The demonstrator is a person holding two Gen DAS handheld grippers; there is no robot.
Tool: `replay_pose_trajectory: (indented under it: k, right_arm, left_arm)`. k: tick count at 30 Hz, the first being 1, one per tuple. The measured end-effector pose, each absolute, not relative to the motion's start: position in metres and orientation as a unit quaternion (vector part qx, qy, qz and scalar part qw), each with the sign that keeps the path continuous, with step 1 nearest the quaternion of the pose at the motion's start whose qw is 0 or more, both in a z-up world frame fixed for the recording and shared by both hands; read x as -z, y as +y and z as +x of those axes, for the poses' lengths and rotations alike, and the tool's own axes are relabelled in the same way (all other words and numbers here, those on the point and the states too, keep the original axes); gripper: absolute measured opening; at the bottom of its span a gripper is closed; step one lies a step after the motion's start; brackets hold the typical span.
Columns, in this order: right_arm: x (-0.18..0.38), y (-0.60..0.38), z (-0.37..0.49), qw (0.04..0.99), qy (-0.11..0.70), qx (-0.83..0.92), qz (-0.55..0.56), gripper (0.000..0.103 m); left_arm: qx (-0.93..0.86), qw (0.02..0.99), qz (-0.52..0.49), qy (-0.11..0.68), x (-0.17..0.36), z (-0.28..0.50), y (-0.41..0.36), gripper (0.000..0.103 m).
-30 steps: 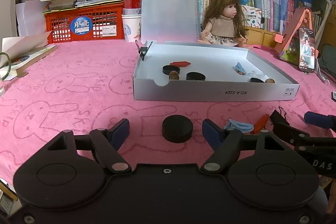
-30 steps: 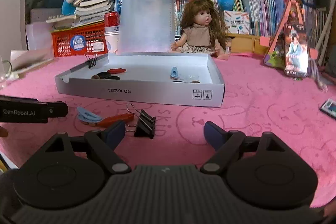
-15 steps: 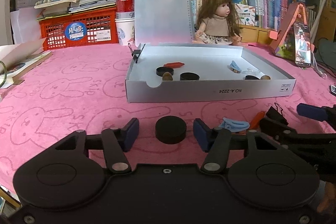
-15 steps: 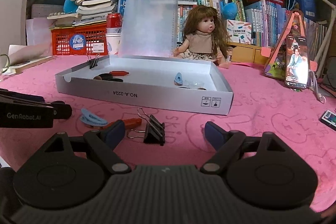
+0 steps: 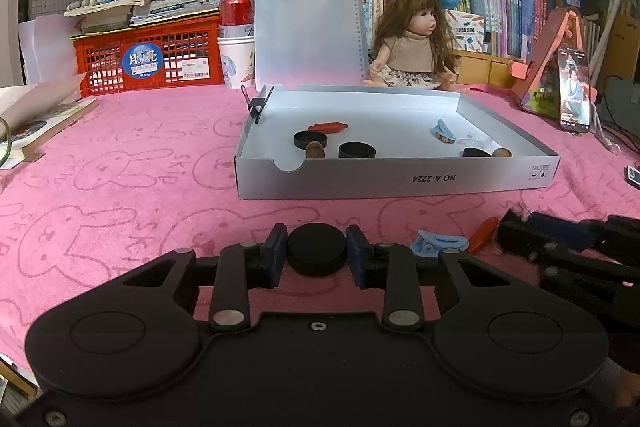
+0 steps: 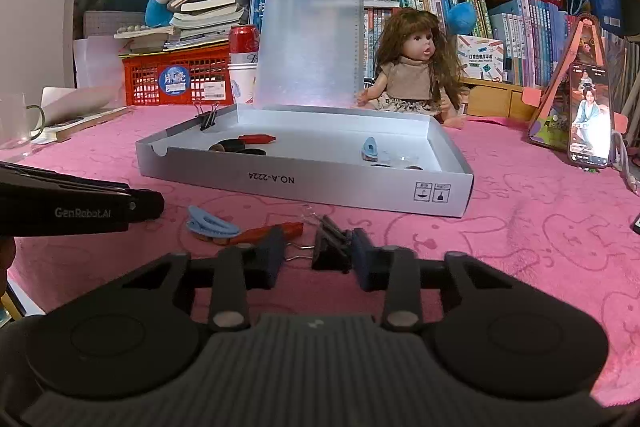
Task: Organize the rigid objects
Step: 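Grasp a black disc with the left tool while the right tool grasps a black binder clip, then carry the black disc and binder clip over the white tray with both tools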
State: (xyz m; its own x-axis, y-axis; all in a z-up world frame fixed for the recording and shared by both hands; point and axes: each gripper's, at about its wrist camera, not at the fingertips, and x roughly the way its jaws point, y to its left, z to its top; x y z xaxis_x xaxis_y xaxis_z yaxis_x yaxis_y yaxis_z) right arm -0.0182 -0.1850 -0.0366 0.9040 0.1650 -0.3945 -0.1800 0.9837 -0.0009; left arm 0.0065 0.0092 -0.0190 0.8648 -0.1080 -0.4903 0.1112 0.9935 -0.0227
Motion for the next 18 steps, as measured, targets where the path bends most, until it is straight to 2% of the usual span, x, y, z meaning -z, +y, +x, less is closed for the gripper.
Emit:
replay_pose_trajectory:
  k: [18]
  right_arm:
    - [0.0272,-0.1899,-0.0193,0.977,0.196,-0.089,-0.005,0.024]
  left_arm:
    - [0.057,0.966,0.000,0.253,0.0088,0.0042,0.0069,0.030]
